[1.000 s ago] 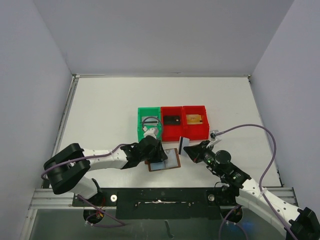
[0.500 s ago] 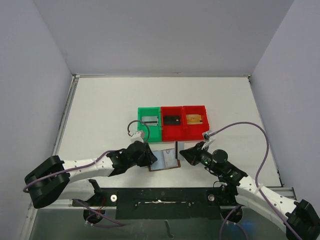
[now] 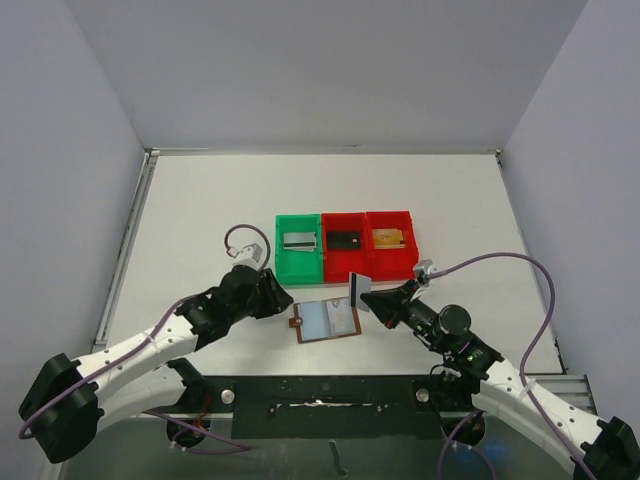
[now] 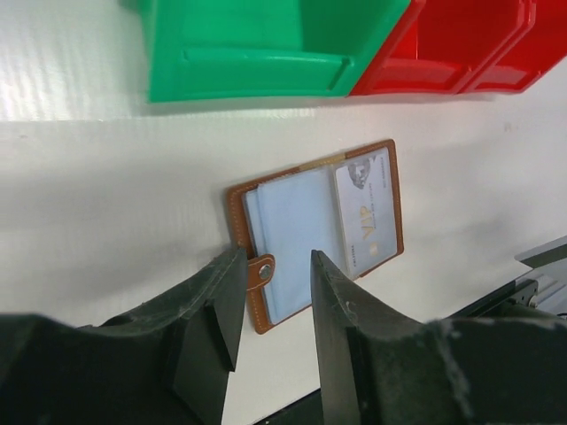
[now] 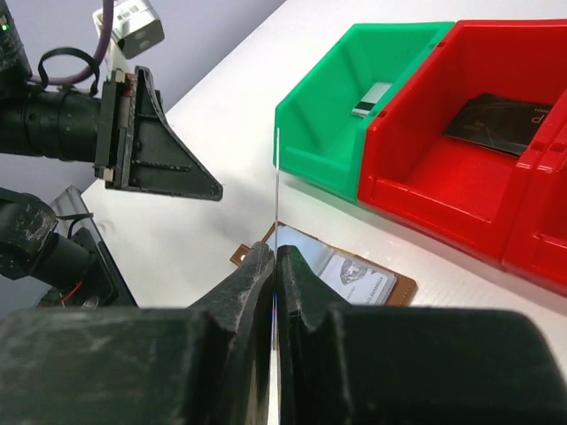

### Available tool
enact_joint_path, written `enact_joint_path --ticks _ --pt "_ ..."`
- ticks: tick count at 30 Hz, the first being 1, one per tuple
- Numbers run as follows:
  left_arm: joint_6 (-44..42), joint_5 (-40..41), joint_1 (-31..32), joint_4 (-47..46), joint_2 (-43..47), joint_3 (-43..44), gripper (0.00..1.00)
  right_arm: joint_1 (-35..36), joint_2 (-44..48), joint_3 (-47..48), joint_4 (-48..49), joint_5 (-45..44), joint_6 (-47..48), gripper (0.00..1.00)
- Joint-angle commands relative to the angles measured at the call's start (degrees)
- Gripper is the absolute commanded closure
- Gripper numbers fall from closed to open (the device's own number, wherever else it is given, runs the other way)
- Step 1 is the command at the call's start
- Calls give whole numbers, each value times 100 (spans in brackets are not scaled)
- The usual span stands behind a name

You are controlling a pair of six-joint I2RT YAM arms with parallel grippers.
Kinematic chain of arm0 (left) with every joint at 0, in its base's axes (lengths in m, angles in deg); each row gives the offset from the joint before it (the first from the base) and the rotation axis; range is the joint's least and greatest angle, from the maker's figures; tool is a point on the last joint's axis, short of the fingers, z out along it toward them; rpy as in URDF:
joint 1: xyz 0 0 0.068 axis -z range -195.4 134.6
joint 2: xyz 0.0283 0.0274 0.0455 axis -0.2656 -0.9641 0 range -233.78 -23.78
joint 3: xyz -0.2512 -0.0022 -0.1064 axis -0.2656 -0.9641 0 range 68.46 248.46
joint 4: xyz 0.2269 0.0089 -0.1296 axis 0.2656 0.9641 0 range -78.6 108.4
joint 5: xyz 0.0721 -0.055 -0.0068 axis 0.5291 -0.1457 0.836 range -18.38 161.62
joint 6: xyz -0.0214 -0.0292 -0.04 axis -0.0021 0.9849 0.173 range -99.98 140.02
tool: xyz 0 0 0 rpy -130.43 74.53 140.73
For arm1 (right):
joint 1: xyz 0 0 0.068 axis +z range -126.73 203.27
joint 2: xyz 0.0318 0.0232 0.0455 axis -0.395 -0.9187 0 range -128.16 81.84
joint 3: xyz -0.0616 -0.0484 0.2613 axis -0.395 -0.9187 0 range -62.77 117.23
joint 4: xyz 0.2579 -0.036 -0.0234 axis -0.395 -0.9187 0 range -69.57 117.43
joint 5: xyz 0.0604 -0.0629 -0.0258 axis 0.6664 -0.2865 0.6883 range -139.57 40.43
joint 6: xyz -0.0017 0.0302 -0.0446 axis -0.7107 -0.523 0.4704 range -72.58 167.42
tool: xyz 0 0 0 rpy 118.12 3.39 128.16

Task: Take the credit cards out of the card holder

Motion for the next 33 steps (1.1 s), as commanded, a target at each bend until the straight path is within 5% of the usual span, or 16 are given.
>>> enact_joint_path --ticks 1,10,17,26,33 --pt "-828 -409 -513 1061 363 855 65 29 118 115 283 -244 188 100" --pt "-2132 42 -1542 2638 338 2163 27 43 -517 542 579 -352 429 100" --pt "-2847 -526 -2963 2781 190 2507 23 387 -2476 2093 390 -376 1841 100" --pt "-3144 257 -3281 2157 289 2013 18 750 -5229 4591 -714 -844 3860 100" --pt "-2892 640 -3371 2158 558 1831 17 645 -6491 5798 -1611 -835 5002 100"
